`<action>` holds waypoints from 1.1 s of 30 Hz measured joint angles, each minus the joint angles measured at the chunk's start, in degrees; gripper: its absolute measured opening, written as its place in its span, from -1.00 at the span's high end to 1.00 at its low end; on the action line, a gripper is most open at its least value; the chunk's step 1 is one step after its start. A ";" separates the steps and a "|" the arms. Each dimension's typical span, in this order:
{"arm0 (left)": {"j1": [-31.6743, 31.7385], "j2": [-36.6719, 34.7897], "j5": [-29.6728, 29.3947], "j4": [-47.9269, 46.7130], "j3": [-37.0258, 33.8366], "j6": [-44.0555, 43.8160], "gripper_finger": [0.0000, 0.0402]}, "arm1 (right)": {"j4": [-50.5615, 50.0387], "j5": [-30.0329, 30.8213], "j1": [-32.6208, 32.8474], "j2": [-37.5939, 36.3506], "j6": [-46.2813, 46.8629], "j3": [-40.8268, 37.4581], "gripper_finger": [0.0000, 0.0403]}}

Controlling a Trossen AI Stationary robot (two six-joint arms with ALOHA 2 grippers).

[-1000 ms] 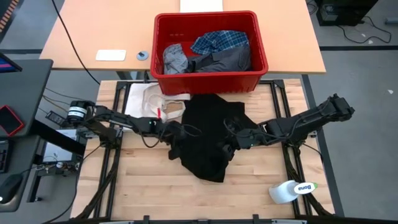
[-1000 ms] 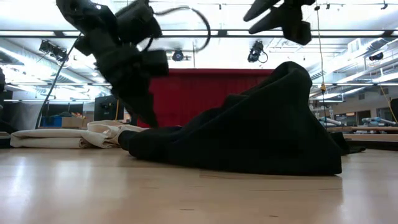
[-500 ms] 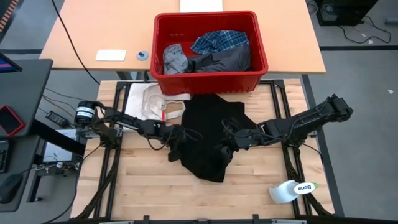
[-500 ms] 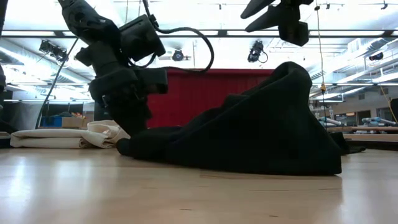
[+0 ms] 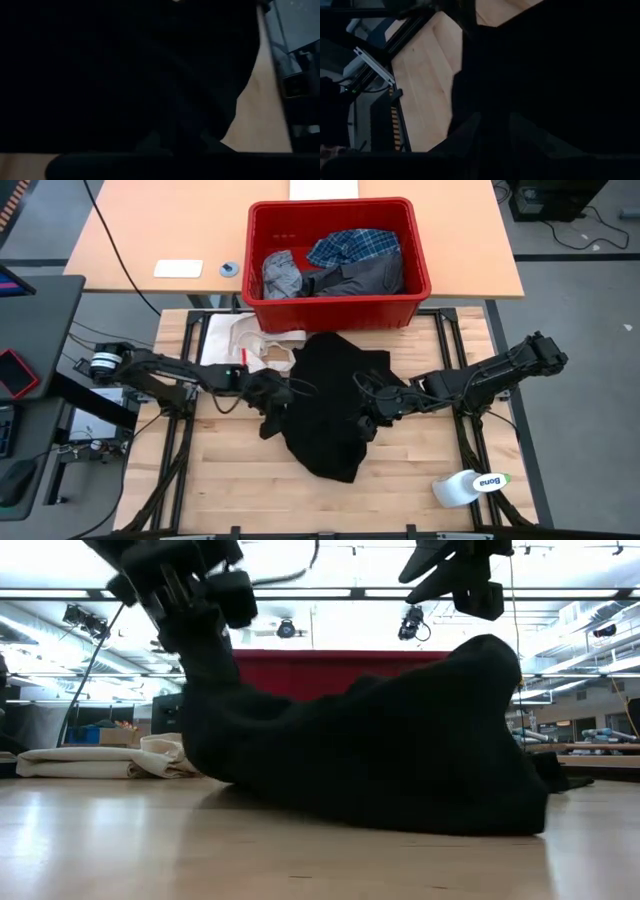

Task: Fold Laundry from Bin
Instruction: Fold the black shirt

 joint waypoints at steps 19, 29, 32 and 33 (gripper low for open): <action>-3.34 3.67 -3.28 2.37 0.13 -4.77 0.33 | 0.63 0.93 -0.70 -0.01 -1.22 0.02 0.46; -1.84 11.65 -7.53 10.22 0.07 -6.16 0.31 | 3.02 0.92 -0.74 -0.01 -1.21 0.02 0.46; -1.63 13.37 -7.77 10.24 0.07 -6.37 0.30 | 3.12 0.92 -0.74 0.00 -1.19 0.02 0.46; -1.74 13.68 -7.73 10.45 0.07 -6.35 0.30 | 3.12 0.92 -0.74 0.00 -1.19 0.02 0.46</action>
